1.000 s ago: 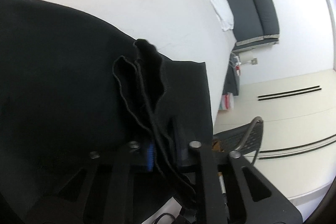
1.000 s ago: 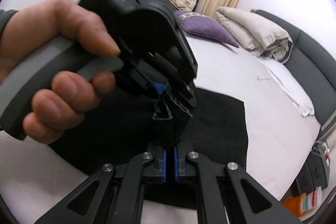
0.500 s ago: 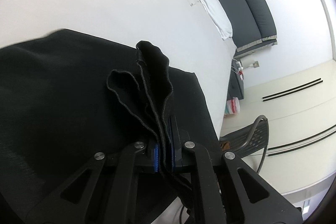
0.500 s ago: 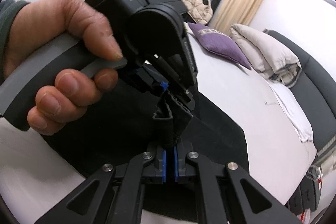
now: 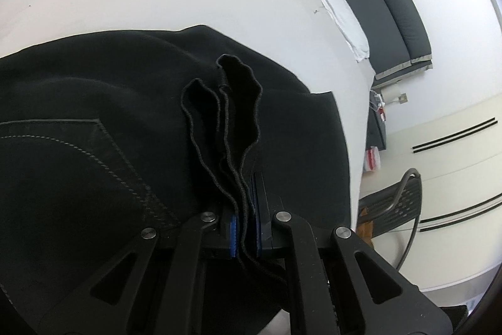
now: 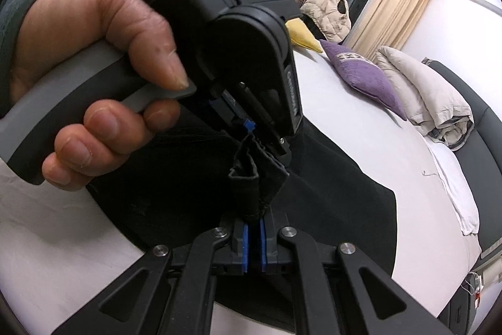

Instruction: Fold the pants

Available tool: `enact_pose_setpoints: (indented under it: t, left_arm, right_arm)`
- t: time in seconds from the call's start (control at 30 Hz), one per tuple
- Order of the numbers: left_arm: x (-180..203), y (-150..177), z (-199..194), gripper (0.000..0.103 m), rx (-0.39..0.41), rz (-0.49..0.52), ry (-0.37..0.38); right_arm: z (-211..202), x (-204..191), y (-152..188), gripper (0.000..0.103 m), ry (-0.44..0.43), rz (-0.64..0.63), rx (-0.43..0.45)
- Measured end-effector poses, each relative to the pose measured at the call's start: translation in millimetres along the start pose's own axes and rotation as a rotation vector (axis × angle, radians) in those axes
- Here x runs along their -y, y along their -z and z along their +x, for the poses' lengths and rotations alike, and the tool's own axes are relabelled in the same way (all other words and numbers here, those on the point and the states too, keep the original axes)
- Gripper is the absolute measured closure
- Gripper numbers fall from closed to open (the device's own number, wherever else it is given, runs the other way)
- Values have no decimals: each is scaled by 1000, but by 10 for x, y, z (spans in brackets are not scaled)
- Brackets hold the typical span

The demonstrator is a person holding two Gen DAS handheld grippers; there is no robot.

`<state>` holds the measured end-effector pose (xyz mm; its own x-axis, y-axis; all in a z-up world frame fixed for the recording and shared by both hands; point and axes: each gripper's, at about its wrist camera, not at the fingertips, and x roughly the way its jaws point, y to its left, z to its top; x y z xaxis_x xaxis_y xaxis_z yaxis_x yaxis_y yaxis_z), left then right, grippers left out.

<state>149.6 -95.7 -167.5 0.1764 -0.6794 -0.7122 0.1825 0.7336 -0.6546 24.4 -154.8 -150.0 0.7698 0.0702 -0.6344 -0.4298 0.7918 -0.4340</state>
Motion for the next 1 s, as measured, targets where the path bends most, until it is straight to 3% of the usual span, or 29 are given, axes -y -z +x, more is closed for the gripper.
enact_pose_setpoints:
  t: [0.17, 0.3, 0.37, 0.4, 0.47, 0.57, 0.67, 0.77, 0.87, 0.93, 0.97, 1.0]
  left_arm:
    - [12, 12, 218, 95, -5, -17, -4]
    - [-47, 43, 238, 95, -6, -8, -3]
    - [-11, 60, 135, 93, 6, 11, -53]
    - [-9, 62, 49, 91, 24, 26, -83]
    - [52, 81, -182, 89, 94, 55, -165]
    - [178, 65, -420, 90, 183, 79, -206]
    - [415, 102, -423, 89, 205, 125, -142]
    - [700, 139, -164, 89, 177, 176, -86]
    - [695, 235, 274, 89, 100, 175, -121]
    - [541, 314, 491, 90, 63, 143, -143]
    - [443, 359, 506, 90, 84, 130, -103]
    - [383, 376, 491, 90, 95, 112, -72]
  right_arm:
    - [137, -71, -11, 96, -23, -10, -32]
    - [248, -114, 138, 89, -88, 19, -89]
    - [181, 35, 199, 83, -189, 115, -94]
    - [154, 114, 220, 70, -245, 158, -100]
    - [45, 366, 290, 53, -361, 262, -99]
    - [-119, 856, 372, 52, -435, 424, -45]
    - [-51, 1549, 430, 52, -435, 646, 2]
    - [187, 2185, 440, 52, -502, 823, 64]
    - [676, 2544, 418, 52, -608, 942, 55]
    - [1139, 2656, 454, 52, -699, 999, -14]
    - [1324, 2654, 517, 52, -671, 1017, -65]
    - [1512, 2685, 603, 60, -647, 1037, -112]
